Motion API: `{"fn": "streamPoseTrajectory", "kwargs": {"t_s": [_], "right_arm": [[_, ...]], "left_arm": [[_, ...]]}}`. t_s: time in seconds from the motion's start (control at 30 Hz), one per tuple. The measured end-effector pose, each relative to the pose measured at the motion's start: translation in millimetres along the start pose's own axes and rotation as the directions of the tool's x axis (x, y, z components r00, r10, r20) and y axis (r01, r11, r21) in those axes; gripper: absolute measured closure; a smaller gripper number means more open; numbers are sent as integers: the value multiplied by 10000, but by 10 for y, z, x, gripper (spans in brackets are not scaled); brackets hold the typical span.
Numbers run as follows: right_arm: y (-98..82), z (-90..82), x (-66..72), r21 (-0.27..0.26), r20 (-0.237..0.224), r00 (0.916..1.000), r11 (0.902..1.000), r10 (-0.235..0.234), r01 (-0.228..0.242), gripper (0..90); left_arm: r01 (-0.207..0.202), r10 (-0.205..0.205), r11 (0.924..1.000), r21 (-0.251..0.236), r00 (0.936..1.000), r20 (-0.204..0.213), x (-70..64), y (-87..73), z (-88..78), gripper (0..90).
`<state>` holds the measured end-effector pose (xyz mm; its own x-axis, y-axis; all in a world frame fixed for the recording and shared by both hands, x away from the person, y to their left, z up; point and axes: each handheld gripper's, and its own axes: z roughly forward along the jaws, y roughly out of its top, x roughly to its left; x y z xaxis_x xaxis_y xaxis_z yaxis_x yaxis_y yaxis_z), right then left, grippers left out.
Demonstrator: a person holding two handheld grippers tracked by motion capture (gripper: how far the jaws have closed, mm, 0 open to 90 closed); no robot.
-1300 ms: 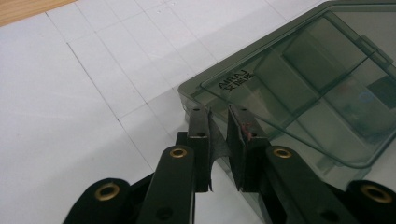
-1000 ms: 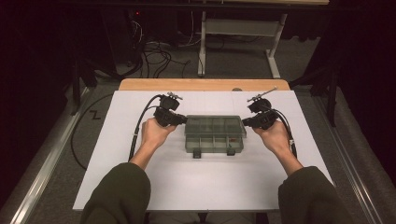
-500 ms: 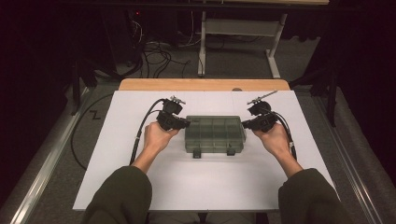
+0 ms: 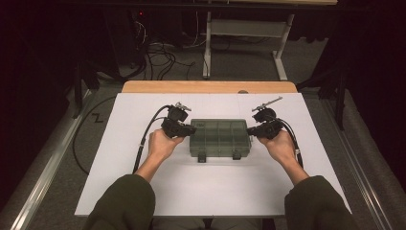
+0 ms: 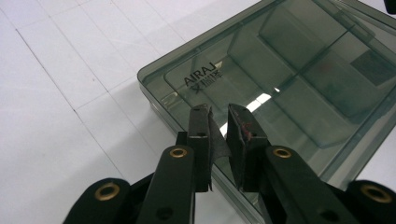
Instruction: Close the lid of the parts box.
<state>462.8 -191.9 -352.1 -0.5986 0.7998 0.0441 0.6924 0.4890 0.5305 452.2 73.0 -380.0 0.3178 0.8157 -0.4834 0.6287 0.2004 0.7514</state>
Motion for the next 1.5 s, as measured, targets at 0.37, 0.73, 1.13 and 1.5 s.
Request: {"fn": "streamPoseTrajectory", "kwargs": {"t_s": [0.37, 0.73, 1.13, 1.5], "right_arm": [[-39, 68, 21, 102, -84, 9999, 9999, -94, 95, 900], [-68, 109, 30, 206, -99, 9999, 9998, -77, 79, 900], [-56, 82, 42, 115, -45, 9999, 9998, -134, 134, 900], [-44, 32, 52, -104, -55, 9997, 9997, -234, 234, 883]], "left_arm": [[-216, 216, 9997, 148, 9998, 34, -34, -88, 13, 793], [-271, 271, 9995, 135, 9996, 6, -22, -132, 21, 795], [-404, 404, 9991, -86, 9992, -56, -30, -115, 4, 740], [-387, 385, 9984, -403, 9992, -66, -35, -81, -35, 652]]}}
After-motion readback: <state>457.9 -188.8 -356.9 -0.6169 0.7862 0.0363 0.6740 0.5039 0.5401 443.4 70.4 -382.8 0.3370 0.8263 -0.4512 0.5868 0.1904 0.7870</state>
